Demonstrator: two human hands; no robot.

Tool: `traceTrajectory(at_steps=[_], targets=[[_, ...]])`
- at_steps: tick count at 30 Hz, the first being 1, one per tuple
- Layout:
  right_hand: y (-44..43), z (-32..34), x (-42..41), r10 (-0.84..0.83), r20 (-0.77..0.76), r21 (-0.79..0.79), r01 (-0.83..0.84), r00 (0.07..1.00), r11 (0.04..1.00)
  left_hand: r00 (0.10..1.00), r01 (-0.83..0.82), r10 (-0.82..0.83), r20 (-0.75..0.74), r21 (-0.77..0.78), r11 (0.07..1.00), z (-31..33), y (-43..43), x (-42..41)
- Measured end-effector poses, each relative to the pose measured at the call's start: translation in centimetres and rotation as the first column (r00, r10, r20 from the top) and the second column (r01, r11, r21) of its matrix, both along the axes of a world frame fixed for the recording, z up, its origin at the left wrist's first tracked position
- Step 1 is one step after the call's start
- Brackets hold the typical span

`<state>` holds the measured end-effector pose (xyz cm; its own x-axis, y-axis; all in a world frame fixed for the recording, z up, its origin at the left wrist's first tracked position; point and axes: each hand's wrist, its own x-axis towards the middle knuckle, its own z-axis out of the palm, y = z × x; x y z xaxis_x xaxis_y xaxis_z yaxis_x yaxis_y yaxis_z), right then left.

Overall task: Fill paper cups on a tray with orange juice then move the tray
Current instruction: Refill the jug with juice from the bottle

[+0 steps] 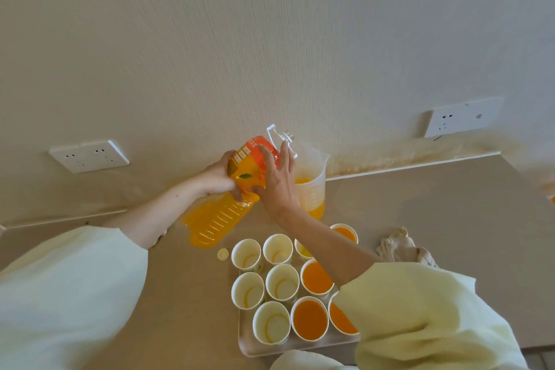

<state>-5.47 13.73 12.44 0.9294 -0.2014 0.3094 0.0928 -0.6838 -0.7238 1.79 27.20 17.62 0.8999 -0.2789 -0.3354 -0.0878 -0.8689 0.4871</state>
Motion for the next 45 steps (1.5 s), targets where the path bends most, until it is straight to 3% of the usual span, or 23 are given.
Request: traceTrajectory(at_steps=[6,10,14,18,23,35,45], targets=[[-0.1,2.3,1.8,0.061,0.104,-0.100,-0.051,0.993,0.994,0.988,-0.120,0.143,0.061,-0.285,0.951,-0.4,2.2,0.3],[0.9,2.2,2.7,0.069,0.198,0.028,-0.076,0.978,0.997,0.970,-0.197,0.240,0.045,-0.439,0.877,-1.2,4.1,0.4],[2.5,1.0,3.0,0.097,0.003,0.296,-0.094,0.995,0.951,0.941,-0.295,0.338,-0.031,-0.564,0.771,-3.3,5.6,0.4],[4.1,0.2,3.8,0.220,-0.218,0.277,-0.155,0.951,0.948,0.915,-0.352,0.390,-0.105,-0.679,0.644,-6.0,6.2,0.6],[6.3,-0.1,4.4,0.216,-0.254,0.350,-0.118,0.943,0.929,0.931,-0.313,0.329,-0.157,-0.806,0.502,-9.7,7.1,1.2],[8.9,-3.3,5.8,0.256,-0.257,0.390,-0.142,0.932,0.910,0.939,-0.289,0.334,-0.080,-0.708,0.645,-15.4,9.3,4.2],[8.0,-5.0,5.8,0.193,-0.304,0.319,-0.092,0.933,0.943,0.941,-0.253,0.336,-0.034,-0.729,0.636,-15.8,8.8,4.5]])
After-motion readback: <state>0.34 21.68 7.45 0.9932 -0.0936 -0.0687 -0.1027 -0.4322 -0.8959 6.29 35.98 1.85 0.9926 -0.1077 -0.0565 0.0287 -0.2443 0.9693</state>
